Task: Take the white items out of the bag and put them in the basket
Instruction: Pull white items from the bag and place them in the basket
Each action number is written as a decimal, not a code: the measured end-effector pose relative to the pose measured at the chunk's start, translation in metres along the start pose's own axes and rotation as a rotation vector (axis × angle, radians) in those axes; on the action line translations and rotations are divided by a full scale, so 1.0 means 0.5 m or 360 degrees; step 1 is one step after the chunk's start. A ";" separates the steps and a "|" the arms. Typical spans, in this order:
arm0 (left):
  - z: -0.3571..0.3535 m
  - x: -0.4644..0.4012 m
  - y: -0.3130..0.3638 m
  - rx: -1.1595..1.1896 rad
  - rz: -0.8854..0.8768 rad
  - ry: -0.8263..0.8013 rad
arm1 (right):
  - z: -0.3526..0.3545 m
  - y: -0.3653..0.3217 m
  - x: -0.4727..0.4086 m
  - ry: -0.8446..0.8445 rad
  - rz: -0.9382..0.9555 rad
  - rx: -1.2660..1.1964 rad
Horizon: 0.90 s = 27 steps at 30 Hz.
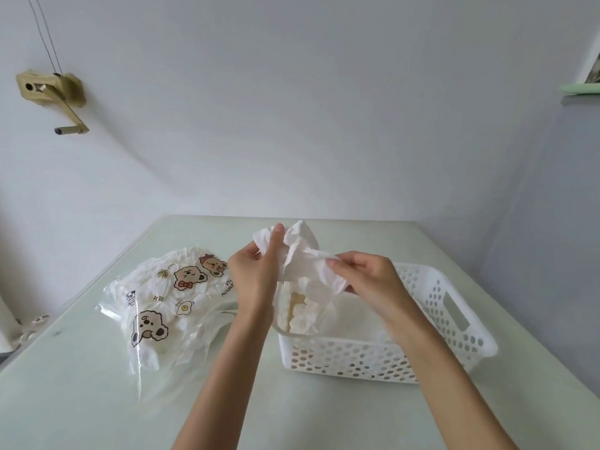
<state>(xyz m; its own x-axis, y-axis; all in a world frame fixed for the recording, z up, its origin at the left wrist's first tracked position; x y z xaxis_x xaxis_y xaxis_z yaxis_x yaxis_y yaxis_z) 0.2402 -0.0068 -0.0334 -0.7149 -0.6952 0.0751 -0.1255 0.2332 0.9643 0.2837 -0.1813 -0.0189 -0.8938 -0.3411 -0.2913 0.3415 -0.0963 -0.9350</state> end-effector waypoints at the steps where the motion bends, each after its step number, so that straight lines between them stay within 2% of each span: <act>1: 0.006 -0.004 0.001 -0.0039 -0.0081 0.0007 | 0.017 0.000 -0.005 0.0049 -0.0021 -0.0109; 5: 0.000 -0.001 0.007 -0.0377 -0.0318 -0.0037 | 0.070 0.001 -0.014 0.0210 -0.0080 -0.0549; 9: -0.026 0.010 0.017 -0.1080 -0.0439 -0.0182 | 0.117 0.000 -0.018 0.0464 0.0065 -0.0195; 11: -0.020 0.010 0.034 -0.1315 -0.0587 -0.0128 | 0.126 -0.009 -0.018 0.0496 0.0184 -0.0071; 13: -0.024 0.019 0.059 -0.1316 -0.0817 -0.0115 | 0.119 -0.018 -0.020 0.0366 0.0268 -0.0023; 14: -0.037 0.025 0.063 -0.1267 -0.0889 -0.0243 | 0.110 -0.023 -0.020 0.0251 0.0300 -0.0001; 18: -0.135 0.061 0.027 -0.1214 -0.0720 -0.1226 | 0.066 -0.053 -0.004 -0.0217 0.0388 0.0065; 20: -0.166 0.082 0.018 -0.1261 -0.0641 -0.1536 | 0.059 -0.078 0.003 -0.0288 0.0443 0.0129; 22: -0.176 0.089 0.027 -0.1159 -0.0536 -0.1636 | 0.076 -0.099 0.004 -0.0251 0.0480 0.0140; 25: -0.164 0.084 0.047 -0.0882 -0.0312 -0.1594 | 0.132 -0.125 0.002 -0.0091 0.0493 0.0167; 27: -0.151 0.094 0.061 -0.0839 -0.0297 -0.1586 | 0.164 -0.135 0.004 -0.0013 0.0492 0.0191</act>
<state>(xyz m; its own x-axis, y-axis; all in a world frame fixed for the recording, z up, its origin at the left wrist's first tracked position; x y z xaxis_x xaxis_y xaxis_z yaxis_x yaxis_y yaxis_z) 0.2547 -0.0834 0.0187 -0.9728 0.2143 -0.0884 -0.1508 -0.2950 0.9435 0.2827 -0.2522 0.0603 -0.7404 -0.3788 -0.5553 0.6283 -0.0965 -0.7720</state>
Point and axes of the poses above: each hand's wrist, its own x-axis away from the middle knuckle, its own z-axis out of the back of the hand, y = z × x, the point moved 7 cm from there along -x, towards the middle knuckle, and after that the axes turned 8 degrees about z, right-handed, at the moved point
